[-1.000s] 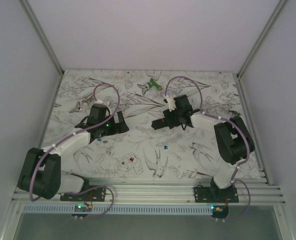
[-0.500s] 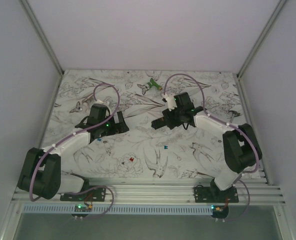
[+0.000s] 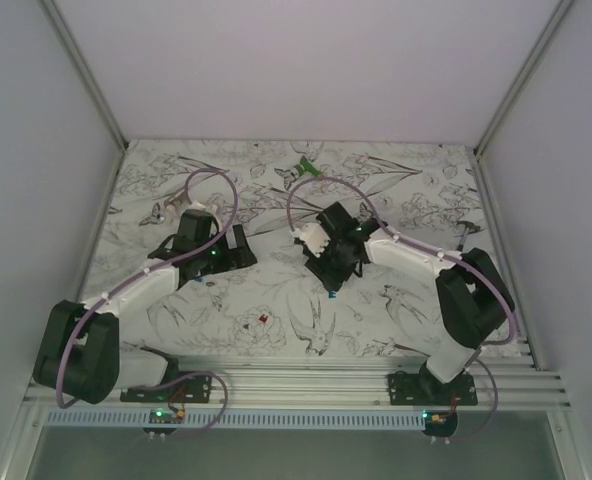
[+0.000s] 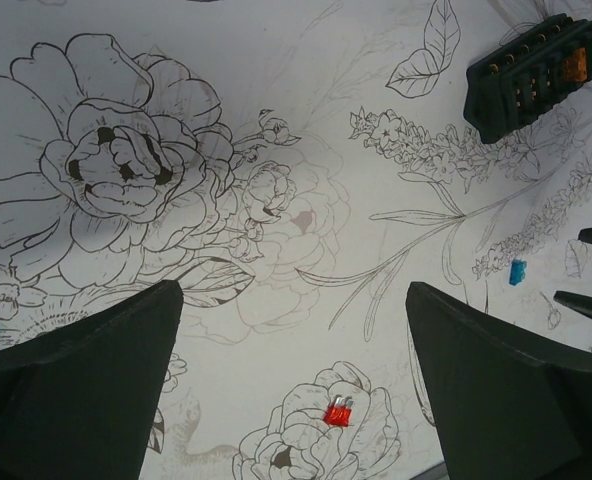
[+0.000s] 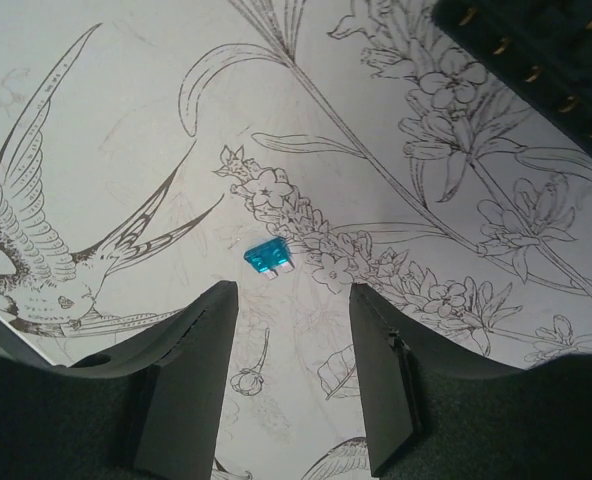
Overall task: Snap on the fuse box
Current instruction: Adjust the fuse box base at the center of the board, then pick up the fuse from the center of the board.
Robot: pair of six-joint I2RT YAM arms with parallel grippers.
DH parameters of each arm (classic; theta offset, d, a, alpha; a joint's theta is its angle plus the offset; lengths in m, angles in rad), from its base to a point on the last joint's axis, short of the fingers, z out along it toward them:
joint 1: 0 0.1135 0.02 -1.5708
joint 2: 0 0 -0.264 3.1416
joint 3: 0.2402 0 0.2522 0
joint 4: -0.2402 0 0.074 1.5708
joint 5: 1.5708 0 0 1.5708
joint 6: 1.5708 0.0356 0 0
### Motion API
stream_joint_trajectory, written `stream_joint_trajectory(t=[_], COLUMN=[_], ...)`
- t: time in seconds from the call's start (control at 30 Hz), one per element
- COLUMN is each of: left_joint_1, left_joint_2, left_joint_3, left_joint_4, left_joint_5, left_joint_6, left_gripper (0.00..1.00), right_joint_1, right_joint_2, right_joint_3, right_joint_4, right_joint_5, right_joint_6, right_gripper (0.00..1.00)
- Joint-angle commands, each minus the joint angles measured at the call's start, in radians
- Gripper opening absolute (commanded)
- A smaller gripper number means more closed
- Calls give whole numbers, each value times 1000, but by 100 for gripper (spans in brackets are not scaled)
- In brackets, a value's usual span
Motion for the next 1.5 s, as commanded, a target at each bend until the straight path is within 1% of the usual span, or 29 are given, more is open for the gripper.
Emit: stream_joint_trajectory(t=[0.0,0.07,0.13,0.3,0.43,0.6,0.8,1.03,1.13,1.3,1.47], left_joint_1=[-4,-4,-4,-4,-4,-4,-3,-4,-3,-4,-4], left_joint_2=[-29,-29,-63,-63,-60,-58,-60,-57,-60,-56,-49], left_joint_3=[-25,-26,-27,-23,-22,-20,-21,-20,-21,-17,-14], left_joint_4=[-35,-38,-40,-43,-45,-49,-54,-58,-58,-60,-59], left_joint_5=[-28,-30,-33,-33,-40,-45,-52,-49,-49,-42,-36], left_joint_6=[-2,0,0,2,3,2,3,3,2,-2,-5], left_gripper=[100,100,100,100,100,100,100,100,100,100,100], right_joint_1=[36,54,62,74,77,76,50,-10,-12,-12,-13], right_joint_2=[49,69,82,104,125,141,145,140,118,104,94], right_joint_3=[56,57,53,51,44,40,36,33,33,31,8], right_joint_4=[-84,-90,-90,-91,-76,-29,14,36,37,39,47], right_joint_5=[4,19,24,29,72,142,167,137,110,91,190], right_joint_6=[-74,-81,-83,-95,-94,-89,-56,44,91,235,376], right_gripper=[54,54,54,57,57,56,54,54,54,52,51])
